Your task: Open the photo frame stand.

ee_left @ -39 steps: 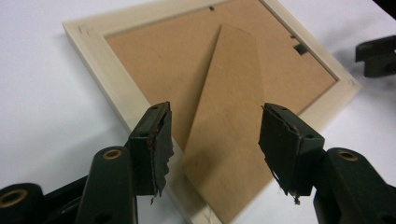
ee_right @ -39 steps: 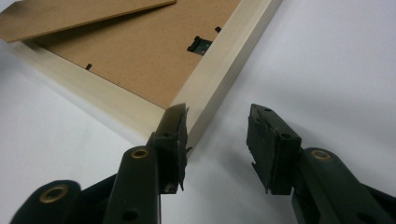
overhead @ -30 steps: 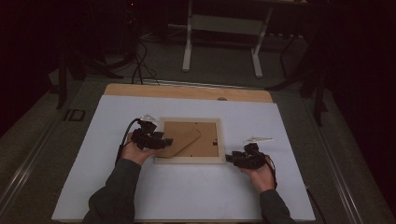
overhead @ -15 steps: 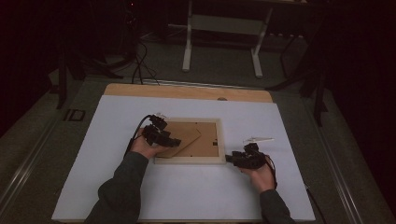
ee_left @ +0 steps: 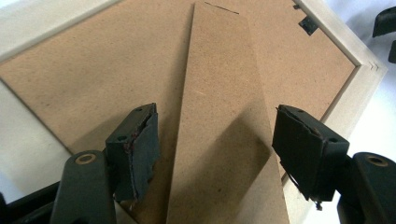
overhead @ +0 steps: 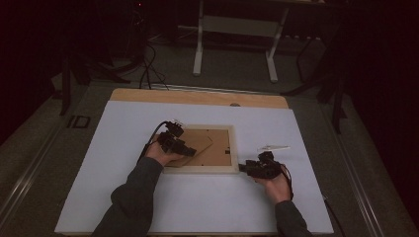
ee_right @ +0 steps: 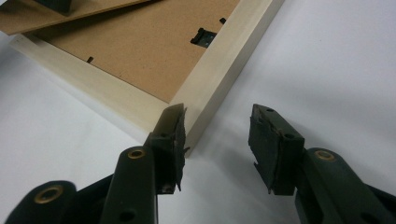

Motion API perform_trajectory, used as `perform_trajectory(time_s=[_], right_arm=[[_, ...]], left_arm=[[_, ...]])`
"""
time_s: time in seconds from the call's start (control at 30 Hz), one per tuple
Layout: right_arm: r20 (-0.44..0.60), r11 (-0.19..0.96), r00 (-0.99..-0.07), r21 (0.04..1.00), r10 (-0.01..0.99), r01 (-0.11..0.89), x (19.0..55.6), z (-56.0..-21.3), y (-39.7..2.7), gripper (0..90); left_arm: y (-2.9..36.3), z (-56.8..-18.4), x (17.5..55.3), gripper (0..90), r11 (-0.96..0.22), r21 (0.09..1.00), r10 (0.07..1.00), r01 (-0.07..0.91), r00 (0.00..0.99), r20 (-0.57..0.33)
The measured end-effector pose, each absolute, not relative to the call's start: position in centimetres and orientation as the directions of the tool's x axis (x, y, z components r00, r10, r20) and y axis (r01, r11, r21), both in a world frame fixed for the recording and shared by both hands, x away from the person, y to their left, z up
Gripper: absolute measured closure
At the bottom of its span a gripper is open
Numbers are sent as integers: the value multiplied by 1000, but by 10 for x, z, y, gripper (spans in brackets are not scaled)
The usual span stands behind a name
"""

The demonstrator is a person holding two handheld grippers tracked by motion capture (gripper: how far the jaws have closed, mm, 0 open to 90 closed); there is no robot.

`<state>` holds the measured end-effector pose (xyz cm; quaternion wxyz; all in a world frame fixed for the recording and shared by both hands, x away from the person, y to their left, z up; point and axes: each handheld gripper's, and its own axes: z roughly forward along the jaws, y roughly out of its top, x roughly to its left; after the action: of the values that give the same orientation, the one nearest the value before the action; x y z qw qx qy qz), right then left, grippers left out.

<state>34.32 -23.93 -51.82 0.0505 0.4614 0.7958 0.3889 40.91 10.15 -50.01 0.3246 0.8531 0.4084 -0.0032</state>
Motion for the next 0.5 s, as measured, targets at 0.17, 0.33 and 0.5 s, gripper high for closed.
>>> perform_trajectory(time_s=[0.17, 0.33, 0.5], right_arm=[[279, 270, -569, 667, 774, 695, 343, -518, -239, 553], [276, 274, -573, 669, 772, 691, 343, -518, -238, 551], [277, 278, -578, 669, 768, 689, 343, -517, -236, 550]], left_arm=[[96, -502, 409, 319, -479, 535, 680, 696, 680, -276], [92, -503, 409, 331, -500, 532, 670, 683, 694, -262], [89, -503, 408, 336, -515, 527, 673, 675, 700, -238]])
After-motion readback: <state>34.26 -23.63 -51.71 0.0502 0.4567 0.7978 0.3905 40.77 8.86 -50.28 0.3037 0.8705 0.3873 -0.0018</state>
